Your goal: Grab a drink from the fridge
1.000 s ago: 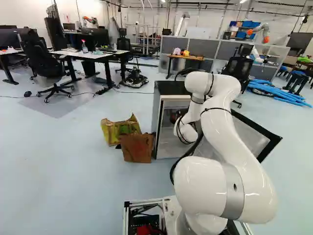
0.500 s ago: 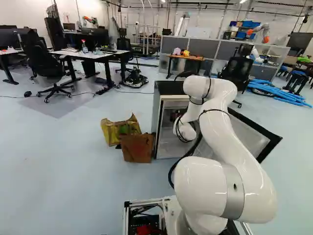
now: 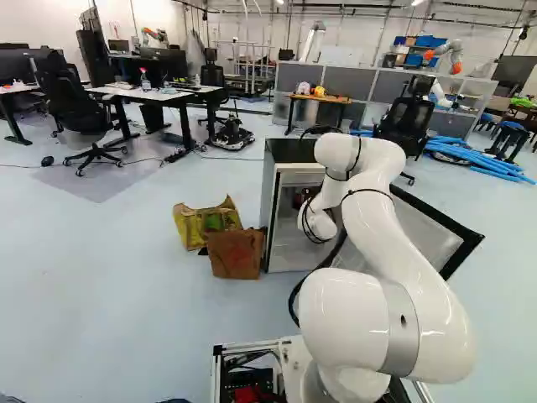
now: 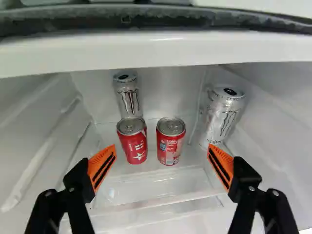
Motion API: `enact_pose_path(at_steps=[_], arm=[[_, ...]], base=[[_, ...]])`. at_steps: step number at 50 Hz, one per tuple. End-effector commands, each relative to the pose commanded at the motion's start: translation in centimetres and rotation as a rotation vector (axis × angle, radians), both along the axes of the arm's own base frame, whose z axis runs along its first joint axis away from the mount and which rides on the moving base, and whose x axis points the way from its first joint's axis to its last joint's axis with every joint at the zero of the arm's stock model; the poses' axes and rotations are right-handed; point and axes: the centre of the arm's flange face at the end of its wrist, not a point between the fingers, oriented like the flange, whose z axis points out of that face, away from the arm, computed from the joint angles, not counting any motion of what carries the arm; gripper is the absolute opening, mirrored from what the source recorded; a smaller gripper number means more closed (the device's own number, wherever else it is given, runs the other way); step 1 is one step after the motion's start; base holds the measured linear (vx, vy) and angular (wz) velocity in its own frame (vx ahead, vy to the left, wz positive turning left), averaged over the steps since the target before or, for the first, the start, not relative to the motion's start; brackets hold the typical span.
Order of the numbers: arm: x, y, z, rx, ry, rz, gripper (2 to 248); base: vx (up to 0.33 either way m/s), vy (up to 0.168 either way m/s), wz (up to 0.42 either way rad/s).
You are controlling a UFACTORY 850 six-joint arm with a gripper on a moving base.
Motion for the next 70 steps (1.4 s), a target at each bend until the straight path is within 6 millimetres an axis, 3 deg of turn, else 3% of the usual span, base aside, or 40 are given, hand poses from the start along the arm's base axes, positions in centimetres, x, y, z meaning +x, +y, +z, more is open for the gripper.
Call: enact_pose_path(at_steps=[31, 32, 36, 37, 42, 43, 63, 64, 68, 70], arm=[[0.60, -0.64, -0.59, 0.000, 0.020, -0.006, 247], [0.60, -0.64, -0.59, 0.000, 0.020, -0.006, 236], [0.60, -0.64, -0.59, 0.000, 0.020, -0.006, 236], [0.60, -0.64, -0.59, 0.000, 0.020, -0.006, 223], [0.60, -0.64, -0.59, 0.000, 0.020, -0.006, 223], [0.60, -0.64, -0.59, 0.000, 0.020, -0.006, 211], [0.60, -0.64, -0.59, 0.000, 0.020, -0.006, 207], [0.60, -0.64, -0.59, 0.000, 0.020, -0.006, 193], [0.60, -0.64, -0.59, 0.000, 0.020, -0.006, 193], [0.60, -0.64, -0.59, 0.000, 0.020, -0.006, 181]], base=[[0.000, 0.000, 0.000], [0.000, 0.000, 0.000], [0.000, 0.000, 0.000], [0.000, 0.000, 0.000], [0.000, 0.000, 0.000], [0.000, 0.000, 0.000], [0.000, 0.000, 0.000], [0.000, 0.000, 0.000], [0.000, 0.000, 0.000], [0.000, 0.000, 0.000]])
